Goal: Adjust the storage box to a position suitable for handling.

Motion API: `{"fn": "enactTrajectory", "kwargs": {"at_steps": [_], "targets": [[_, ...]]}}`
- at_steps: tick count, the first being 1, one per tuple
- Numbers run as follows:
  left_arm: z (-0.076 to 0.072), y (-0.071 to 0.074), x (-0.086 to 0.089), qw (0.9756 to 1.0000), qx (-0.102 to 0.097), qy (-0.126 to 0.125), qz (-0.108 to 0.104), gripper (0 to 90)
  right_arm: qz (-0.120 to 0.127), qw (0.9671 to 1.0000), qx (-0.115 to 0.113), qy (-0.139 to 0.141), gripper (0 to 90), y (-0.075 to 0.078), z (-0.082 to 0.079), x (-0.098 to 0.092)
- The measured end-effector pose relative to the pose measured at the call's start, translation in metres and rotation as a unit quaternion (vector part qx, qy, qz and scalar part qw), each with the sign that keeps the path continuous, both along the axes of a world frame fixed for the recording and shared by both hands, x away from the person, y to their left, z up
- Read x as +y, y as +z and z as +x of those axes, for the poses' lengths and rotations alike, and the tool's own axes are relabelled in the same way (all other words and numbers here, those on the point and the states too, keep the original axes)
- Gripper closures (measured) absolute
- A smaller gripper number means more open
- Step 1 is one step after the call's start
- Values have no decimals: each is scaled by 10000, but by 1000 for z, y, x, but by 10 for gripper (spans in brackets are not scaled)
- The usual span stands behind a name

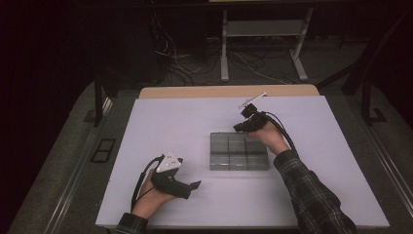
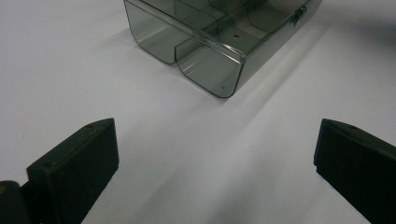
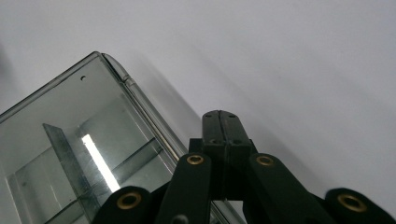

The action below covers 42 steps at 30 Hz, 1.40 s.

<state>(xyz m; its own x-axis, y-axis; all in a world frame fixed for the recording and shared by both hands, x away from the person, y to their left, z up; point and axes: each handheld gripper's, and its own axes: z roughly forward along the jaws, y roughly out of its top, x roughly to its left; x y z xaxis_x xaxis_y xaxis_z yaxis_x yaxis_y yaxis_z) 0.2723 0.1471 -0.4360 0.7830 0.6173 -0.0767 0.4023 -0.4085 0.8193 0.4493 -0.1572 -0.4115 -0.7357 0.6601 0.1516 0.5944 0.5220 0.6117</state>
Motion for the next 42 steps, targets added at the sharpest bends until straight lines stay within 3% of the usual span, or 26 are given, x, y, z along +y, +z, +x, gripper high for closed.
{"fn": "enactTrajectory", "kwargs": {"at_steps": [26, 31, 33, 37, 42], "targets": [[0, 0, -1, 10000, 25, 22, -20, 0, -44, 9993, -6, 382, 895, 4, -23, 4], [0, -1, 0, 10000, 40, 40, -53, 0, 51, 9993, -7, 369, 895, 2, -24, 2], [1, -1, 1, 10000, 52, 29, -41, 0, 200, 9993, -69, 320, 893, 4, -25, -1], [1, -1, 1, 10000, 63, 26, -63, 0, 477, 9984, -116, 272, 802, 11, -29, -7], [1, -1, 0, 10000, 56, 16, -39, 0, 801, 9961, -254, 268, 588, 18, -37, -15]]}}
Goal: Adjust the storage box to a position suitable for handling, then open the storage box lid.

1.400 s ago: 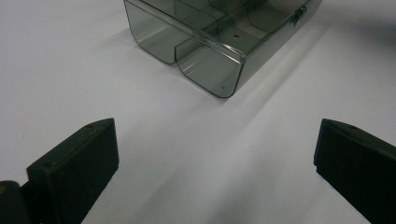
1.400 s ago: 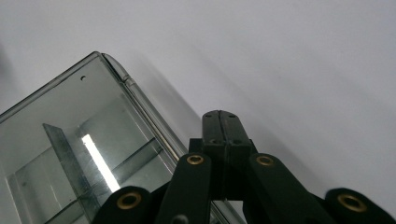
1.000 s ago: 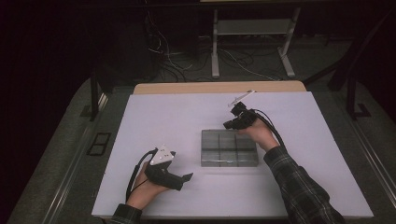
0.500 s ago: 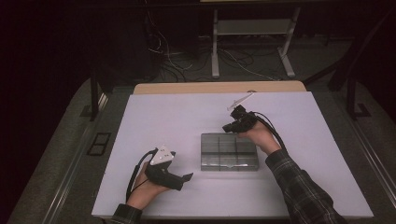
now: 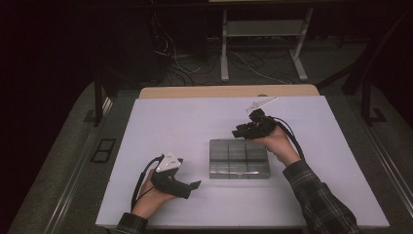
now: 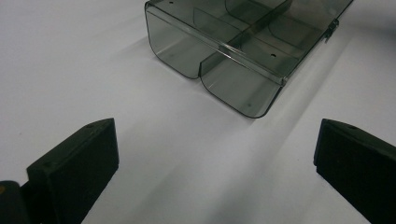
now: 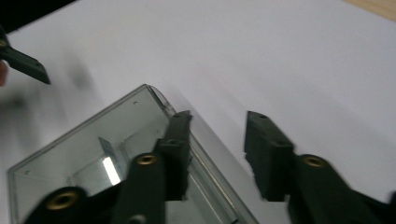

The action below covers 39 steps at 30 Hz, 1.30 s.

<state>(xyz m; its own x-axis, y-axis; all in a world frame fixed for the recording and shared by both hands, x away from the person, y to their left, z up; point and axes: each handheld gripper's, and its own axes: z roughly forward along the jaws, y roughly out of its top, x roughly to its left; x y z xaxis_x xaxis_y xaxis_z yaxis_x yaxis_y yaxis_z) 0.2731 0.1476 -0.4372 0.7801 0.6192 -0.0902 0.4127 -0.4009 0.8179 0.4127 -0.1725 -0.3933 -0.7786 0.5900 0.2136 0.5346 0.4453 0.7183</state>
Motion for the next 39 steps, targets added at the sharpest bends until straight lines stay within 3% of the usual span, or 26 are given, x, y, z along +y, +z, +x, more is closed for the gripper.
{"fn": "enactTrajectory", "kwargs": {"at_steps": [7, 13, 25, 33, 39], "targets": [[0, 0, 1, 10000, -16, -8, 3, 0, 154, 9997, -213, -7, 412, 7, -16, -7], [0, 0, 1, 10000, 7, 18, 4, 0, 322, 9989, -334, 7, 345, 12, -31, -14], [0, 0, 2, 10000, 0, 20, 56, 0, 489, 9978, -432, 94, 319, 0, -62, -31], [0, -1, 1, 10000, 5, 15, 40, 0, 617, 9959, -642, 162, 312, -2, -82, -44], [0, -1, 1, 10000, 32, 32, 28, 0, 718, 9952, -628, 211, 307, -4, -95, -52]]}}
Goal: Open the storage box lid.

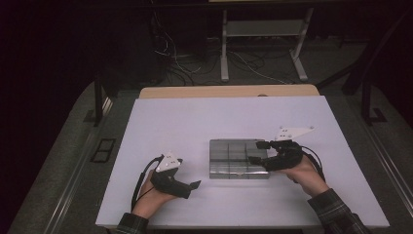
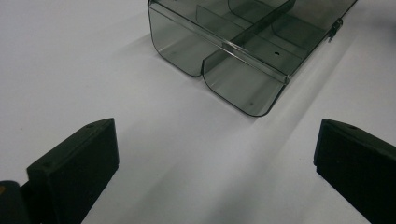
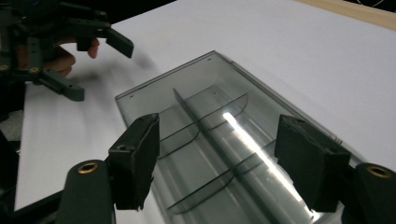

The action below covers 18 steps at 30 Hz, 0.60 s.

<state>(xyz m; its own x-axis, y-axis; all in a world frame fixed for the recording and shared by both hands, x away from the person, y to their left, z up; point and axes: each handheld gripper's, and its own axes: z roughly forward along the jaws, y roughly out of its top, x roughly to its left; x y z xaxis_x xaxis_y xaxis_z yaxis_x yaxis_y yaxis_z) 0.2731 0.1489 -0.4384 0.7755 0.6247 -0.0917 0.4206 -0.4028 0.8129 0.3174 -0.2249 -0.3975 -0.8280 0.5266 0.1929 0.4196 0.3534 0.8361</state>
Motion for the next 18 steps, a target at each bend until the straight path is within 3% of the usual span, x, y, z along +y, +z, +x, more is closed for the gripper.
{"fn": "enactTrajectory", "kwargs": {"at_steps": [9, 18], "targets": [[0, 0, 1, 10000, 5, 16, 13, 0, 68, 9999, -41, 140, 387, -5, -23, -8], [0, 1, 1, 10000, -3, 13, 25, 0, 87, 9996, -74, 275, 540, -12, -40, -9]]}}
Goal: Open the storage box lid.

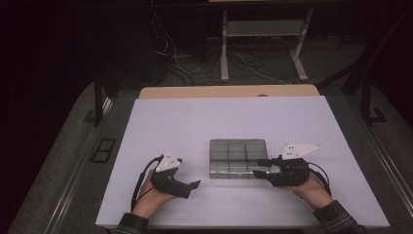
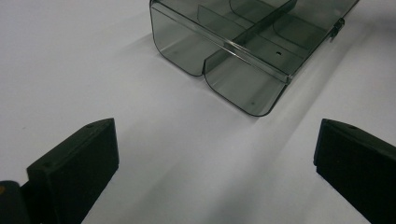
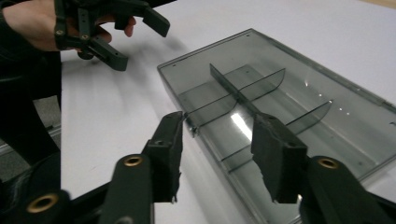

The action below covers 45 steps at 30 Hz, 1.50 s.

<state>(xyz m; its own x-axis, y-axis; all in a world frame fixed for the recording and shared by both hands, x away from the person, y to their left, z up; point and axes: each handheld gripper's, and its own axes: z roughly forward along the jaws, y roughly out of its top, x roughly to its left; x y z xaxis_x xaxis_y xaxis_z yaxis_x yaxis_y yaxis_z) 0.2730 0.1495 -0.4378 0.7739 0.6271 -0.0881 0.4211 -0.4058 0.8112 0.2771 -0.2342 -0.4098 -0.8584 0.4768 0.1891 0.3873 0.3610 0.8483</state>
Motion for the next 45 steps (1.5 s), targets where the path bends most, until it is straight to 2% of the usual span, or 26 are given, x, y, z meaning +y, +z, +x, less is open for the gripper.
{"fn": "enactTrajectory", "kwargs": {"at_steps": [6, 11, 21, 27, 32, 45], "targets": [[0, 0, 0, 10000, -14, -22, 28, 0, -16, 9999, 85, 134, 659, -8, -9, 4], [0, 0, 0, 10000, -22, -36, 41, 0, -154, 9993, 121, 332, 755, -15, -12, 14], [0, 0, 0, 10000, -27, -22, 24, 0, -144, 9990, 197, 372, 893, -27, -14, 24], [-1, 0, -1, 10000, -31, -9, 15, 0, -176, 9989, 262, 339, 894, -33, -11, 29], [-1, 0, -1, 10000, -28, 1, 17, 0, -310, 9984, 333, 350, 894, -40, -11, 35], [-1, 0, -1, 10000, -32, 3, 22, 0, -417, 9981, 310, 323, 894, -48, -6, 47]]}}
